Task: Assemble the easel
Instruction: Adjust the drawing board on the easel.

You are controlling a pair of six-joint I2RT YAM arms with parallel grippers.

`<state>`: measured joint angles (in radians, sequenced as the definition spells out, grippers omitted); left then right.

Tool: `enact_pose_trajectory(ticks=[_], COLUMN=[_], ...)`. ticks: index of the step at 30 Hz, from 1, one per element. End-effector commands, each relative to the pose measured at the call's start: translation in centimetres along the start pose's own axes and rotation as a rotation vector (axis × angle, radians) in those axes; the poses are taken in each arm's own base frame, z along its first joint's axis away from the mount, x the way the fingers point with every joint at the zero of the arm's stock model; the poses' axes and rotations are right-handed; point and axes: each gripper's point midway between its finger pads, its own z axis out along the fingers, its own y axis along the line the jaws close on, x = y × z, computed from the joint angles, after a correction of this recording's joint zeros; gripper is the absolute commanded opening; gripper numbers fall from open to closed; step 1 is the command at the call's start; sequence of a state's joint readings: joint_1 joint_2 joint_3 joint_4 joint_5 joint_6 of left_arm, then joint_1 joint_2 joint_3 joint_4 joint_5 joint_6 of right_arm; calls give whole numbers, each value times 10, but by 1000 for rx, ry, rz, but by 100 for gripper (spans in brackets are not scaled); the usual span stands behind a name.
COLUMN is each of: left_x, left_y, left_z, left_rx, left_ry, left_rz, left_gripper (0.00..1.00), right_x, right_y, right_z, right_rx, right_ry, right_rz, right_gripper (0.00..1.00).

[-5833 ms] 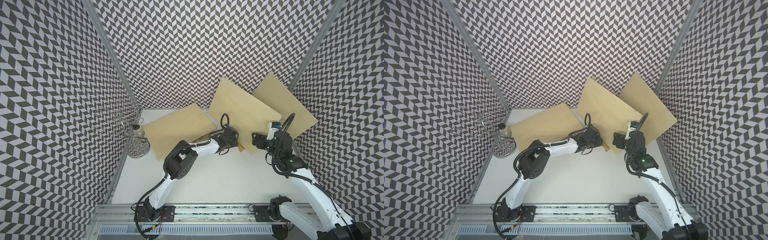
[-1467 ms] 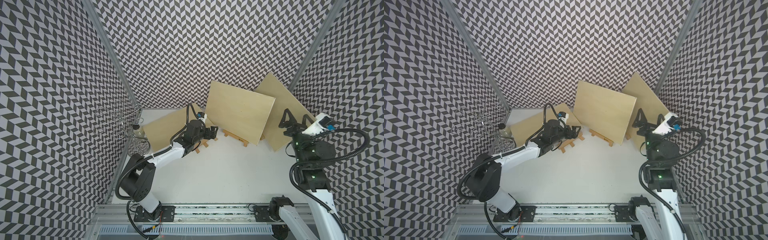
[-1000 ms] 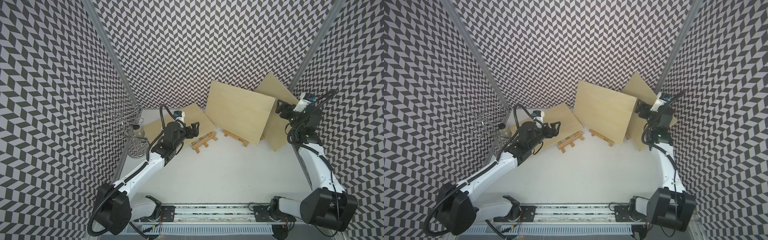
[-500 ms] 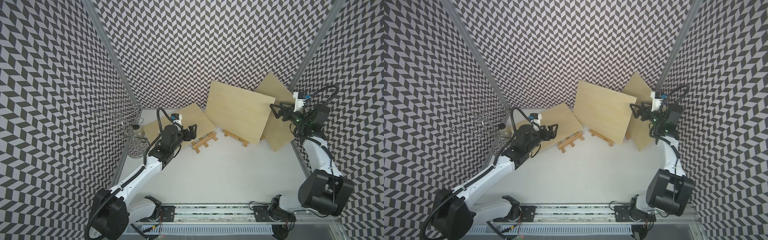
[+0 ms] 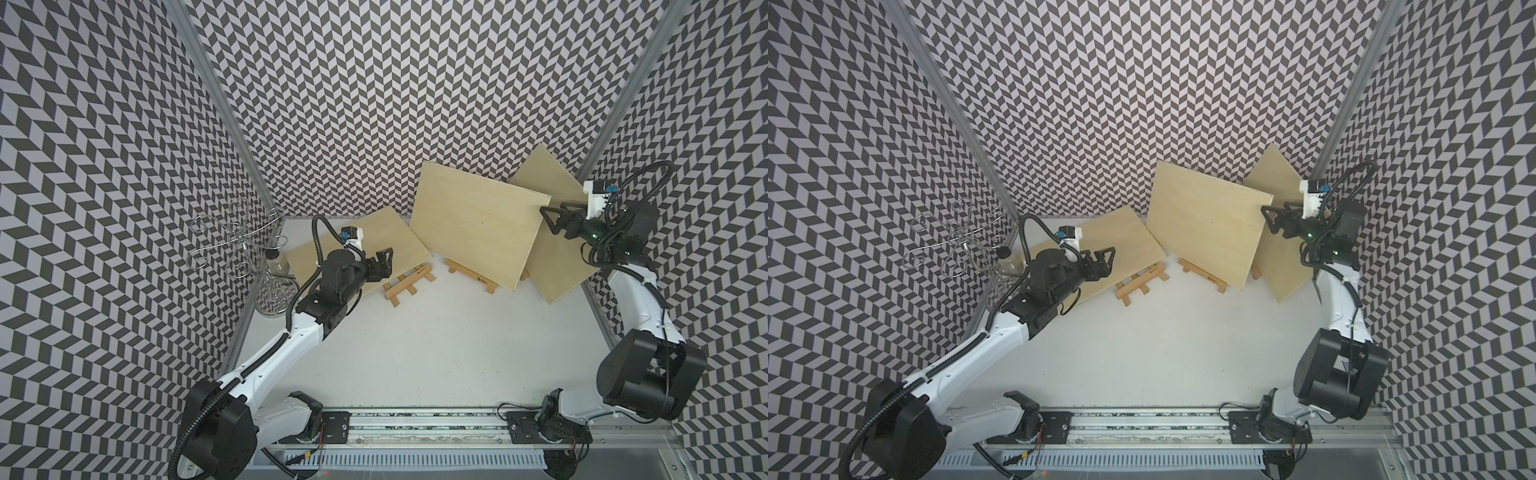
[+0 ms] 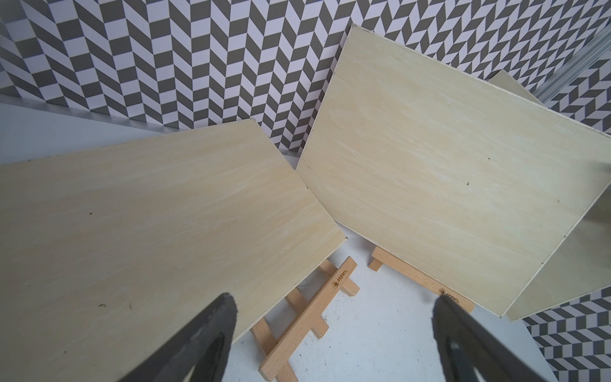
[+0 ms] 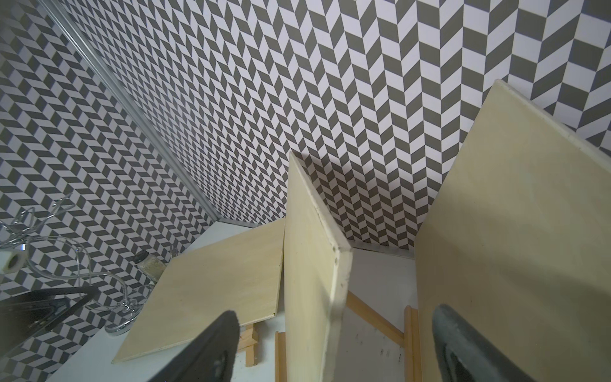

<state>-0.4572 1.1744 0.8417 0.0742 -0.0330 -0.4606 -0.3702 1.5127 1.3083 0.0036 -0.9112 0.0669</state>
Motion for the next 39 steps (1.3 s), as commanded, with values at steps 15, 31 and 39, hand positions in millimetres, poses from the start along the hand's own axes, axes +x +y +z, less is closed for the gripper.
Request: enact_pose_trajectory(ticks=[15,31,39], left_x=[-17,-6,-1], left_y=[2,0,-8], left_z=[-6,0,-3], left_rx=[-33,-9,13], left_ry=[-40,-7,6], left_rz=[36,21,16], left_gripper=[91,91,91], right_x=[10,54,77], right_y=[19,27,40], right_z=[56,40,36], right_rx=[-121,-97,-1], right_ry=[46,69,28], right_rz=[-67,-39,-26], right_gripper=[68,14,0])
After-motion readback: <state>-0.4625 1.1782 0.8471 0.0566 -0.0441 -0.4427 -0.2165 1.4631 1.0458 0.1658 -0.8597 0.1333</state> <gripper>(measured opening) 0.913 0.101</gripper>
